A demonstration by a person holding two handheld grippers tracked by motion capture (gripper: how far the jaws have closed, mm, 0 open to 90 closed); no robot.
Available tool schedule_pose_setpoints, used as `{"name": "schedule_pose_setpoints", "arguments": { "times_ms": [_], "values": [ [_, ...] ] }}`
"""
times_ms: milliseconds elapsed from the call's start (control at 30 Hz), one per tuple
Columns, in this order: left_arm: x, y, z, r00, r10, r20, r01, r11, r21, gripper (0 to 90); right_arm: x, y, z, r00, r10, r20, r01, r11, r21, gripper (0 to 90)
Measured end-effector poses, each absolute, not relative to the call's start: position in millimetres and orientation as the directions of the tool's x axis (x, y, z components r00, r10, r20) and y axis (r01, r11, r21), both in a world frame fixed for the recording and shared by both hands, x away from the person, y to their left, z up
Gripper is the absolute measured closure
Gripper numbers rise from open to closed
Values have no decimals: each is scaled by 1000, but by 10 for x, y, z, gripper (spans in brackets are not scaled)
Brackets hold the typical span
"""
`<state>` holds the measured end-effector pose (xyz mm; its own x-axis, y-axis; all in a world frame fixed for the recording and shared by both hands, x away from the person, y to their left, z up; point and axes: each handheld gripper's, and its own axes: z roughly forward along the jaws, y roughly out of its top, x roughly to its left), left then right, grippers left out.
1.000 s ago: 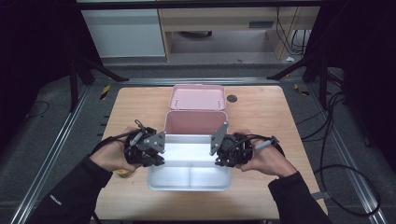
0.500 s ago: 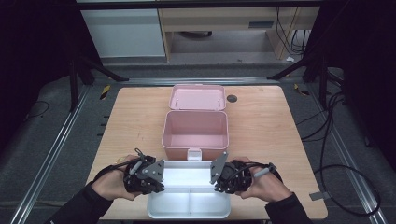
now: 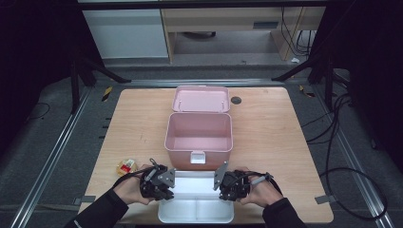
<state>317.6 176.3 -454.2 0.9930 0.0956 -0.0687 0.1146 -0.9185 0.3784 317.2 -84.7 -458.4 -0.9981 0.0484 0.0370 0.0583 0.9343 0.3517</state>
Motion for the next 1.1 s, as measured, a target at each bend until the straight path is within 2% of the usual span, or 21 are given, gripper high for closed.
{"name": "schedule_pose_setpoints", "arguments": {
  "times_ms": [367,633,867,967,1100],
  "values": [
    [3298,1678,-4742,995,93,-43,102,-939,329,865,3267,-895,-4770,-994,101,39,108,929,353,876],
    [3308,1687,-4789,990,123,-65,138,-929,342,857,3275,-889,-4802,-992,121,24,121,930,347,861],
    [3287,1781,-4670,983,176,-48,181,-901,394,738,3255,-933,-4710,-986,169,-6,152,901,407,715],
    [3276,1863,-4552,976,216,-28,207,-882,422,671,3259,-1027,-4597,-972,235,-4,204,854,479,645],
    [3282,2003,-4396,950,313,-6,278,-836,473,570,3262,-1169,-4475,-948,318,-21,258,805,534,576]
  ]
}}
